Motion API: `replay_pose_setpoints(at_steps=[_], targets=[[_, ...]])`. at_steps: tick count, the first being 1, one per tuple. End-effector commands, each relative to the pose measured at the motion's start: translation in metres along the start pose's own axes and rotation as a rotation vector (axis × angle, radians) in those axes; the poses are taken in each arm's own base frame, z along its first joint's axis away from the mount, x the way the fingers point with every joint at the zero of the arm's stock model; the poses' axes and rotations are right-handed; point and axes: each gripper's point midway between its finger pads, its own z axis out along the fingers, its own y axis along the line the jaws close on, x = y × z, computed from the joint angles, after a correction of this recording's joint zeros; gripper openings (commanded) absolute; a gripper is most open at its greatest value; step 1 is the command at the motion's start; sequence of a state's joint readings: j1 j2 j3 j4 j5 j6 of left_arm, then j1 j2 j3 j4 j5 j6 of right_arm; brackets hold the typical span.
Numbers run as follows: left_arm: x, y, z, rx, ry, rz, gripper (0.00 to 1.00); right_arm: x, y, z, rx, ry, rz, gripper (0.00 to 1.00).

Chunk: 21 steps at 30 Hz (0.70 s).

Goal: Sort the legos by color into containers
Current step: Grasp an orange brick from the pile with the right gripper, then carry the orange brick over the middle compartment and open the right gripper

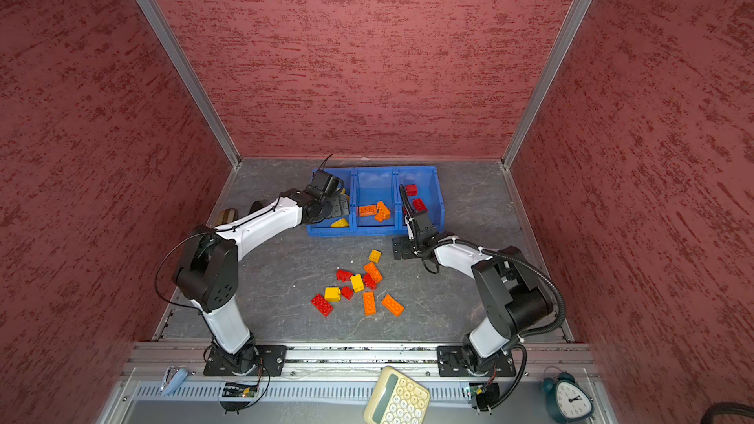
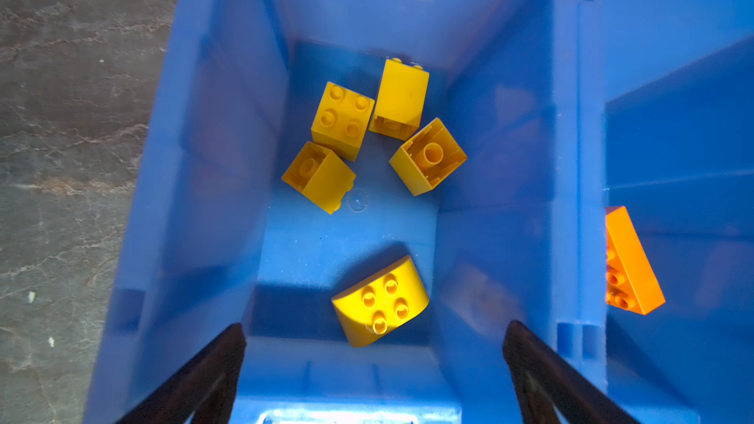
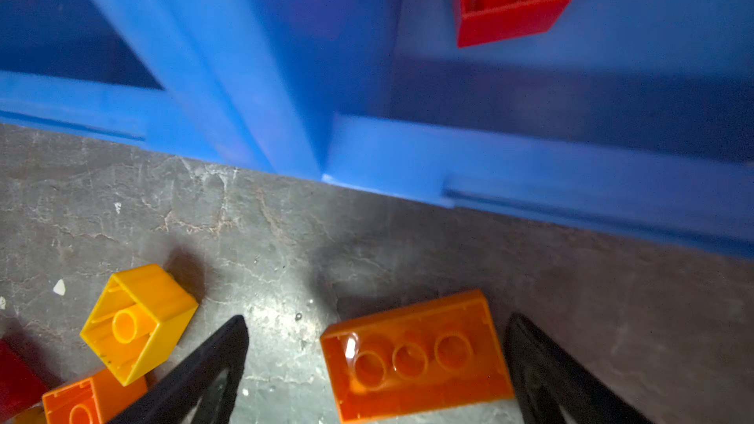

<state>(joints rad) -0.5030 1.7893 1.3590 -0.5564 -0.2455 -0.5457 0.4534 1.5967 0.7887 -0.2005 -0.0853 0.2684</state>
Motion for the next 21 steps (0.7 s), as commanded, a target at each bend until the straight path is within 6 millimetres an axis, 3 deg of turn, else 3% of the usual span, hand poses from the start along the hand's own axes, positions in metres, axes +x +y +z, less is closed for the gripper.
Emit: replay_pose_setpoints(at_steps=[1, 10, 17, 21], targets=[[-0.012, 0.001, -0.011, 0.012, -0.048, -0.024, 0.99, 0.006, 0.011, 0.002, -0.027, 0.011, -0.026, 0.97], [-0.008, 0.005, -0.008, -0.002, -0.039, -0.019, 0.99, 0.022, -0.005, 0.008, 0.171, 0.051, -0.038, 0.84], [-0.006, 0.003, -0.01, 0.021, -0.044, -0.012, 0.99, 0.021, -0.006, 0.008, 0.223, 0.047, -0.058, 0.68], [-0.007, 0.001, -0.014, 0.042, -0.06, -0.012, 0.99, 0.014, -0.003, -0.002, 0.212, 0.007, -0.056, 0.59]])
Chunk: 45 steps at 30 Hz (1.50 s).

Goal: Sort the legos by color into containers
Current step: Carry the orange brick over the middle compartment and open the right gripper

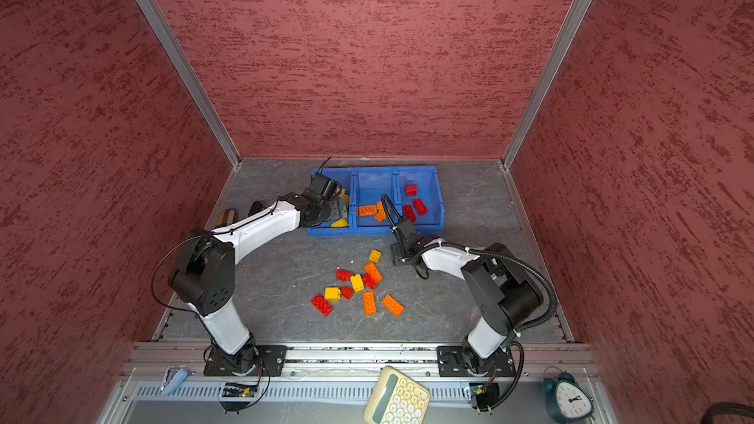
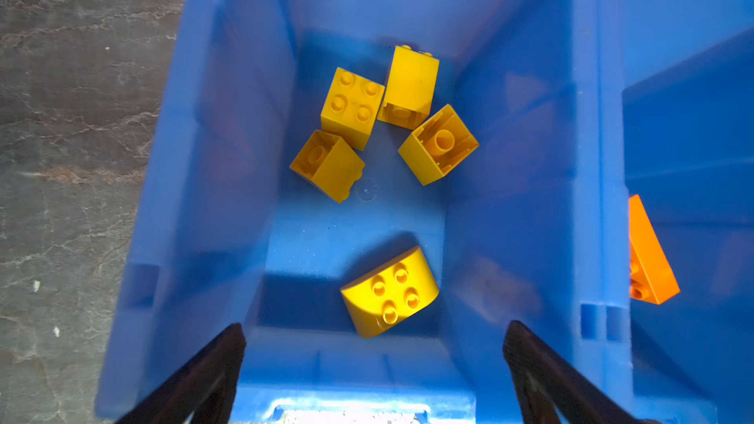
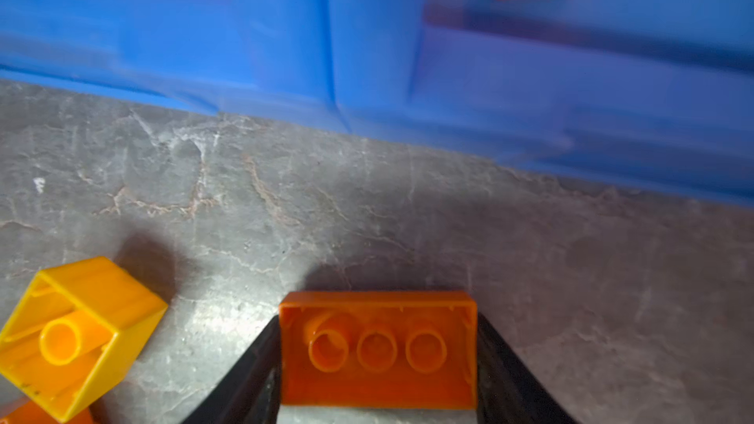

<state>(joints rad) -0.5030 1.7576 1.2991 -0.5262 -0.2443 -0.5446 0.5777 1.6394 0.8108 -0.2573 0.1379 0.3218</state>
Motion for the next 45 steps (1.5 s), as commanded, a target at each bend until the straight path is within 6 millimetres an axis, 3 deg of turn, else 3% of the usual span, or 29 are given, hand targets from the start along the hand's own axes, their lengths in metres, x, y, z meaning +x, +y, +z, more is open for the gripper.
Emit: replay_pose_setpoints(at_steps=[1, 8, 12, 17, 22, 27, 31, 35, 40, 42, 45], targets=[[-0.016, -0.006, -0.015, 0.044, -0.061, -0.011, 0.99, -0.004, -0.002, -0.014, 0.011, -0.027, -0.003, 0.58], [-0.017, -0.007, -0.018, 0.056, -0.068, -0.006, 0.99, -0.057, 0.059, -0.062, -0.313, -0.231, -0.104, 0.55], [-0.015, -0.005, -0.019, 0.048, -0.064, -0.009, 0.99, -0.096, 0.084, -0.075, -0.388, -0.322, -0.166, 0.54], [-0.013, 0.003, -0.024, 0.033, -0.071, -0.016, 0.99, -0.144, 0.087, -0.053, -0.287, -0.358, -0.155, 0.55], [-0.009, 0.011, -0.031, 0.016, -0.075, -0.027, 0.99, -0.19, 0.081, -0.017, -0.125, -0.364, -0.117, 0.56], [-0.006, 0.018, -0.037, 0.007, -0.081, -0.029, 1.0, -0.219, 0.078, 0.009, -0.023, -0.358, -0.09, 0.57], [-0.004, 0.022, -0.041, 0.003, -0.084, -0.035, 0.99, -0.226, 0.085, 0.02, -0.029, -0.338, -0.088, 0.65], [0.001, 0.024, -0.042, 0.002, -0.08, -0.038, 0.99, -0.225, 0.09, 0.008, -0.078, -0.356, -0.091, 0.79], [0.004, 0.024, -0.04, 0.008, -0.08, -0.048, 0.99, -0.21, 0.092, -0.023, -0.152, -0.386, -0.127, 0.86], [0.004, 0.023, -0.04, 0.015, -0.08, -0.051, 1.0, -0.203, 0.093, -0.045, -0.198, -0.413, -0.127, 0.87], [0.005, 0.02, -0.037, 0.018, -0.076, -0.048, 0.99, -0.178, 0.097, -0.072, -0.293, -0.414, -0.15, 0.88]])
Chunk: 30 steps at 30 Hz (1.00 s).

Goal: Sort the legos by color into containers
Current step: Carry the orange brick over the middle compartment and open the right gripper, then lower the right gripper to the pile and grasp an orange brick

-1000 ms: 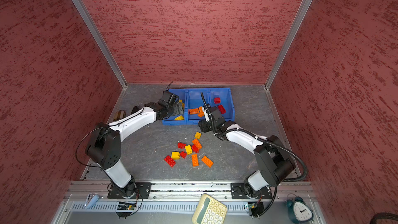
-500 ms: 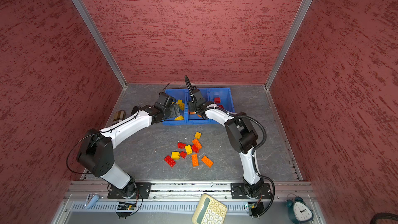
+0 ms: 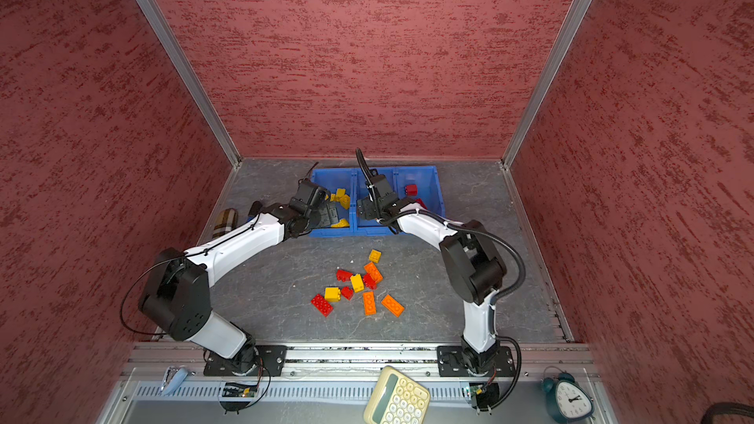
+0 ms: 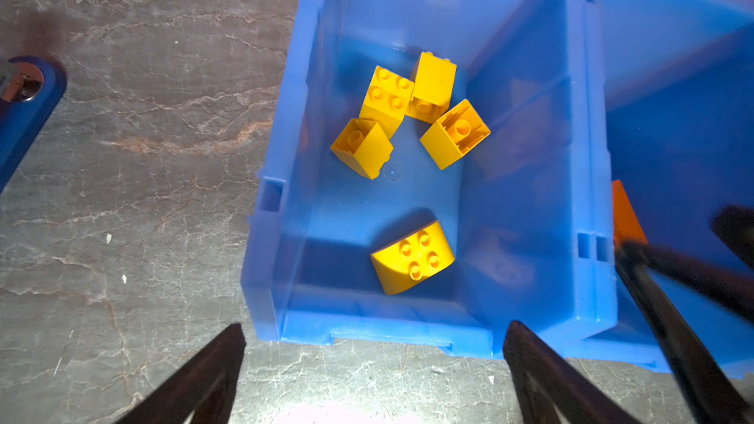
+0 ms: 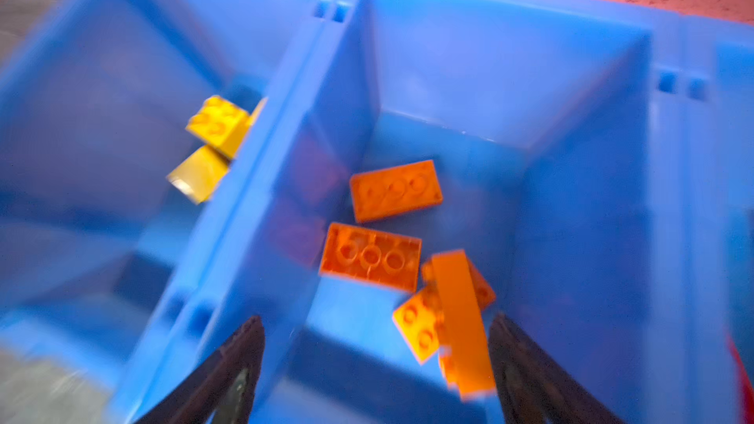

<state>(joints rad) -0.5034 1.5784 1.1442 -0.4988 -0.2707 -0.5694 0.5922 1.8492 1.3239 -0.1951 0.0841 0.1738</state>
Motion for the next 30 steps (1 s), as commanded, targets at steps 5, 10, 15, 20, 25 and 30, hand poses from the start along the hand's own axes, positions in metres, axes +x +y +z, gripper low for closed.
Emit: replay_pose_setpoints(at_steps=[5, 10, 15, 20, 25, 30], targets=[[-0.005, -0.006, 0.0, 0.017, -0.023, -0.011, 0.99, 0.051, 0.025, -0.077, -0.208, 0.043, -0.039, 0.88], [-0.007, -0.009, 0.004, 0.019, -0.025, -0.014, 0.99, 0.137, 0.026, -0.116, -0.214, 0.292, 0.03, 0.87], [-0.007, -0.011, 0.007, 0.02, -0.026, -0.029, 0.99, 0.204, 0.036, -0.138, -0.209, 0.469, 0.108, 0.84], [-0.005, -0.016, 0.01, 0.034, -0.014, -0.037, 0.99, 0.239, 0.053, -0.136, -0.22, 0.534, 0.071, 0.81], [-0.006, -0.025, 0.002, 0.054, -0.031, -0.009, 0.99, 0.264, 0.048, -0.133, -0.138, 0.597, -0.035, 0.74], [-0.01, -0.025, -0.008, 0.057, -0.063, -0.012, 0.99, 0.281, 0.045, -0.139, -0.057, 0.638, -0.069, 0.66]])
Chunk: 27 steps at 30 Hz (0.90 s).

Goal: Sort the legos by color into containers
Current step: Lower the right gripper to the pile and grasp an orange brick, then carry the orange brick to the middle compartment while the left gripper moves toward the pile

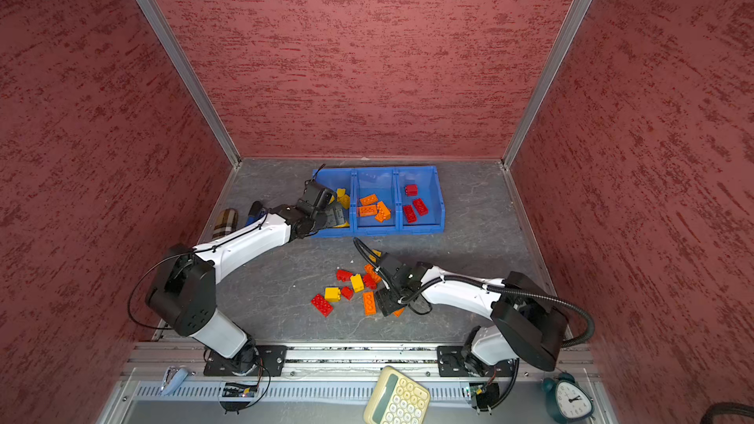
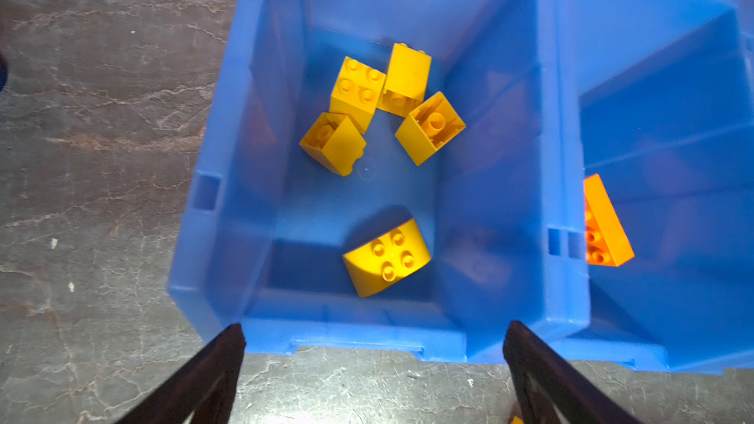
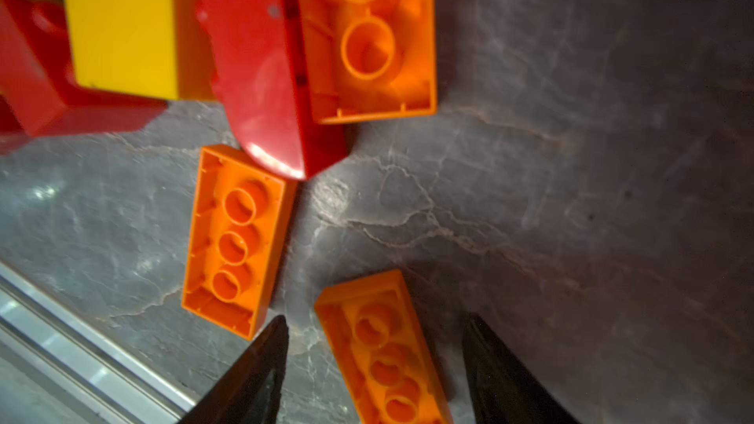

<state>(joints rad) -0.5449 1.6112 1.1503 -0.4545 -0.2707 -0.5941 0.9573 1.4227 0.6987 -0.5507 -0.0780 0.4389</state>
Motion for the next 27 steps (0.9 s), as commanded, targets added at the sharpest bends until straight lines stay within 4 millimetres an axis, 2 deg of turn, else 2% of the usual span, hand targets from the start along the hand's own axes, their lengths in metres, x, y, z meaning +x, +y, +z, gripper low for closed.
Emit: replay_pose_setpoints(at_steps=[1, 4, 6, 10, 13, 15, 18, 20, 23, 27], targets=[[-0.016, -0.005, -0.014, 0.021, -0.06, -0.014, 0.99, 0.009, -0.012, -0.002, 0.118, 0.013, 0.02, 0.64], [-0.016, -0.004, -0.014, 0.02, -0.06, -0.015, 0.99, 0.016, -0.025, -0.002, 0.209, 0.027, 0.056, 0.57], [-0.017, -0.007, -0.015, 0.027, -0.06, -0.011, 0.99, 0.015, -0.025, -0.002, 0.22, 0.017, 0.062, 0.51], [-0.022, -0.017, -0.026, 0.056, -0.101, 0.01, 0.99, 0.006, -0.024, -0.004, 0.227, -0.023, 0.057, 0.39], [-0.024, -0.022, -0.037, 0.088, -0.14, 0.025, 0.99, -0.003, -0.018, -0.006, 0.188, -0.073, 0.062, 0.35], [-0.024, -0.026, -0.043, 0.114, -0.153, 0.041, 0.99, -0.009, -0.021, -0.01, 0.198, -0.12, 0.071, 0.32], [-0.02, -0.031, -0.052, 0.152, -0.166, 0.085, 0.99, -0.025, -0.028, -0.02, 0.218, -0.201, 0.079, 0.29], [-0.015, -0.036, -0.056, 0.197, -0.166, 0.117, 0.99, -0.041, -0.026, -0.027, 0.197, -0.263, 0.085, 0.29], [-0.006, -0.042, -0.065, 0.274, -0.162, 0.147, 0.99, -0.069, -0.023, -0.04, 0.162, -0.375, 0.121, 0.28], [0.004, -0.046, -0.082, 0.379, -0.196, 0.173, 0.99, -0.119, -0.028, -0.061, 0.084, -0.555, 0.192, 0.29]])
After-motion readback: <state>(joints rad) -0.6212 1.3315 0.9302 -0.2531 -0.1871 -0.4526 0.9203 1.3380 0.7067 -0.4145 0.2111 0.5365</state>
